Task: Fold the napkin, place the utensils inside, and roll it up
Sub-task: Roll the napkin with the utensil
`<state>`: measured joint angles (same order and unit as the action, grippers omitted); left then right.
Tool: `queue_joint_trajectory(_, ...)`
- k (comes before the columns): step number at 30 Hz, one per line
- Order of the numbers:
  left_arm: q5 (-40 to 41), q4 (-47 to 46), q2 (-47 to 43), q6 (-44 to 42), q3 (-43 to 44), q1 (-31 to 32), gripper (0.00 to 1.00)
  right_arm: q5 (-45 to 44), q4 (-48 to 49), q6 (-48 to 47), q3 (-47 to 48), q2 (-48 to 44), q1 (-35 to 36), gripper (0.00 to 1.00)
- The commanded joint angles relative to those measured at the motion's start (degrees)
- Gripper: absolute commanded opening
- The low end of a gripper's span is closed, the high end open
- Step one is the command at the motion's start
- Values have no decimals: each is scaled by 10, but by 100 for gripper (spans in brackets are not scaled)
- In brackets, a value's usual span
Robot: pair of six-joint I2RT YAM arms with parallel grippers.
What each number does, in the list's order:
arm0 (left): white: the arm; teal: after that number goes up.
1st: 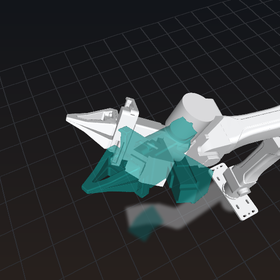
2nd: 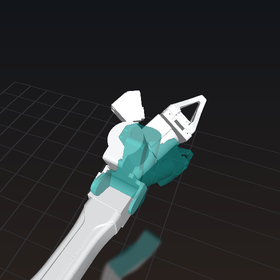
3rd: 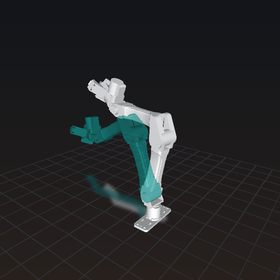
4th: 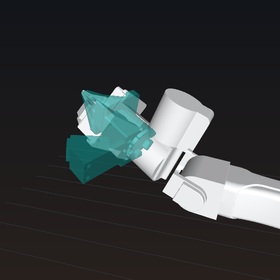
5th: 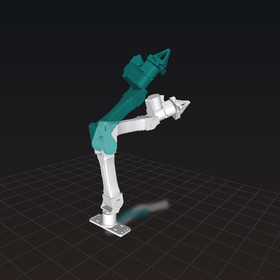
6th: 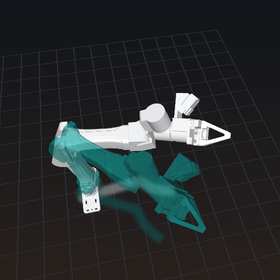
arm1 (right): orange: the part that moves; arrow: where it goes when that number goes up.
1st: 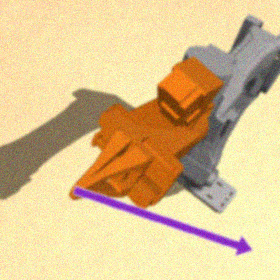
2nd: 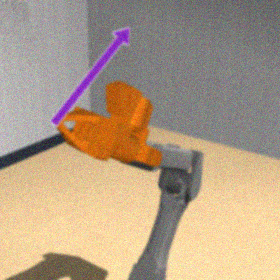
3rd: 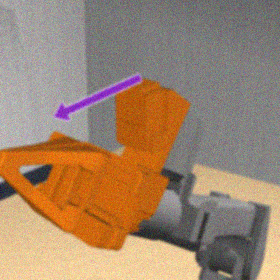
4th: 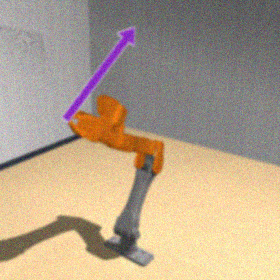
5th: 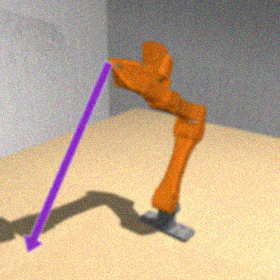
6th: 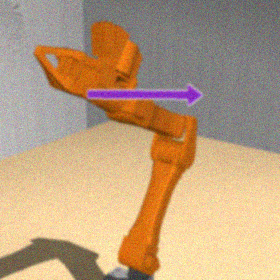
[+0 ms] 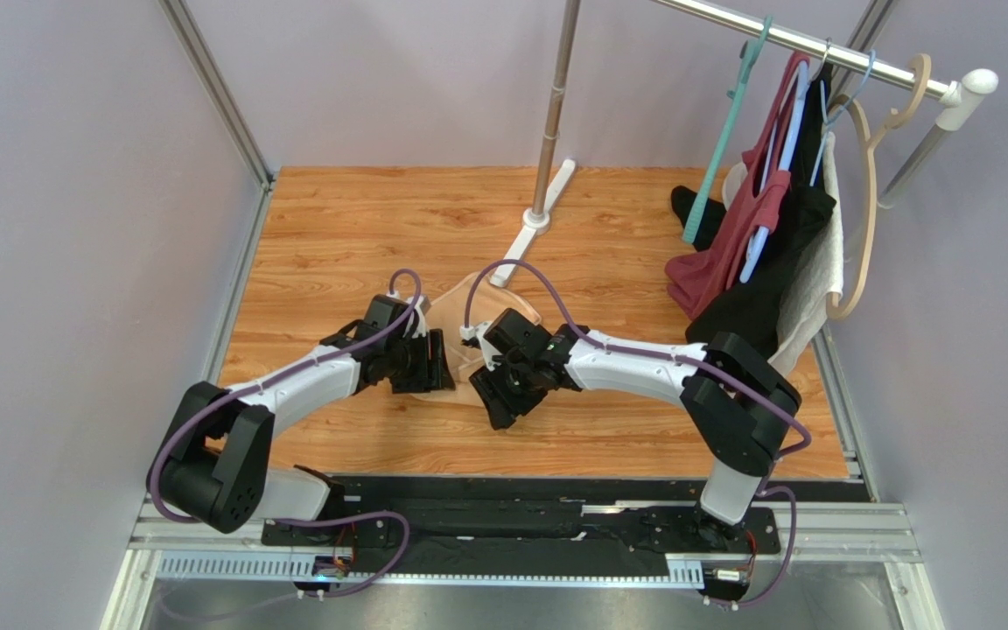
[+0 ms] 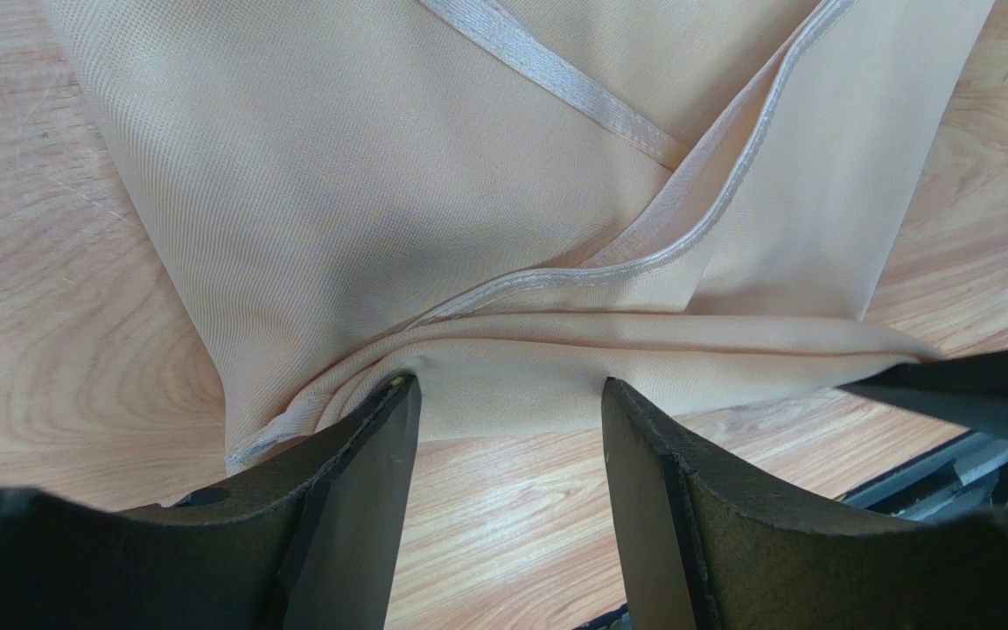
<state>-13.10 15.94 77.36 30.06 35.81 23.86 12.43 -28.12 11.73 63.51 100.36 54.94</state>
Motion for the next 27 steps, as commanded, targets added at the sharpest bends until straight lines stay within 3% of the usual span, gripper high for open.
queue_joint_trajectory(1,10,20,-10,-15,-5,-3,63,-19,5,-5,19,-9,-18,53)
queue_joint_trajectory(14,13,10,-24,-9,-8,-4,63,-8,31,-15,-4,17,-40,53)
queue_joint_trajectory(27,7,-21,-50,13,-34,-5,63,-9,133,-101,-11,-94,0,59)
